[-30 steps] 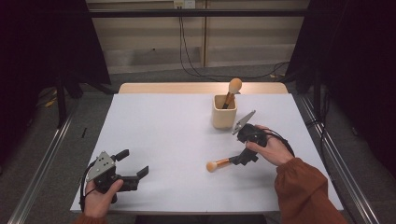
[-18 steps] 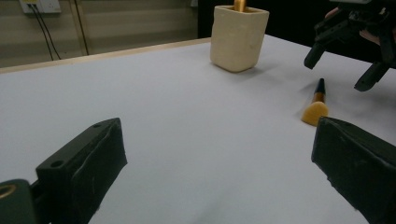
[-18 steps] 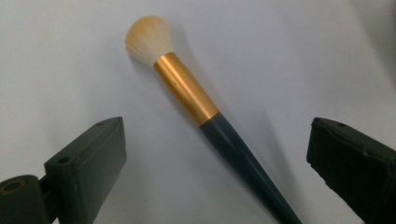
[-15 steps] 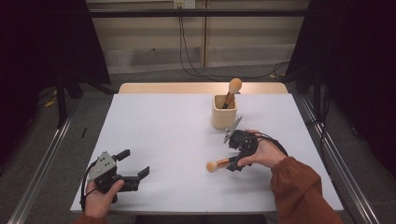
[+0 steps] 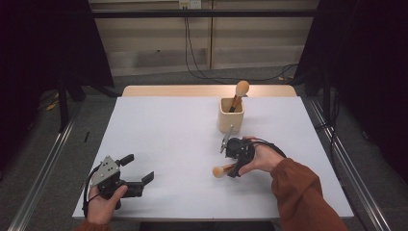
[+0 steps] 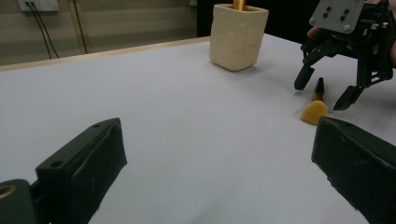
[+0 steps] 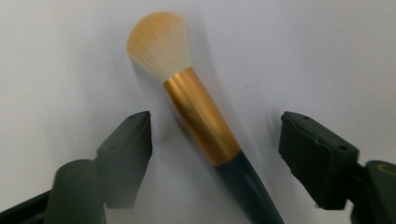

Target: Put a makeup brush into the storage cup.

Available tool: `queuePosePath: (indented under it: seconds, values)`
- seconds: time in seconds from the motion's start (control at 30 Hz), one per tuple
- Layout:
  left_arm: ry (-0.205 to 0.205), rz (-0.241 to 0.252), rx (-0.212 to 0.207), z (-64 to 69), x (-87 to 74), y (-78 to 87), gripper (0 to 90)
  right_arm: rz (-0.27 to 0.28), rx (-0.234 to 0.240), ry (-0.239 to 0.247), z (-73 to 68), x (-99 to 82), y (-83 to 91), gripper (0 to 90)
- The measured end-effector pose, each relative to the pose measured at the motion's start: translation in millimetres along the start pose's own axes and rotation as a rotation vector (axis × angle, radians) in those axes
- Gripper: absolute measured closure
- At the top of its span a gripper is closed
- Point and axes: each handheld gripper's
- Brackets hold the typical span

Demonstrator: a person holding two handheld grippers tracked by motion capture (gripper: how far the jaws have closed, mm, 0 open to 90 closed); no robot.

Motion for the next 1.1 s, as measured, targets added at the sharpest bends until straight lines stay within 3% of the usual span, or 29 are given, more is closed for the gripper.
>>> queuePosePath:
  seconds: [0.33,0.5,0.7,1.1]
  values:
    - [-0.005,-0.003,0.002,0.0,-0.2,0.0,2.7,-0.023,-0.003,0.037,-2.0,3.5,-3.6,37.5]
    - [-0.008,-0.006,-0.001,0.4,0.0,-0.2,2.7,-0.083,0.006,0.077,-5.0,12.4,-3.3,45.6]
    - [-0.008,-0.006,0.0,-0.3,-0.3,0.0,2.7,-0.137,0.011,0.082,-3.3,19.7,-3.7,51.6]
    - [-0.01,-0.014,0.002,-1.8,-0.6,-0.4,2.7,-0.127,0.004,0.088,-3.8,21.2,-3.5,67.3]
Point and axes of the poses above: each handheld gripper's, and its own axes: y roughly backward along the jaws, x roughly out of its top, z roughly to its right, and after that the axes turned 3 degrees about -y, right-handed
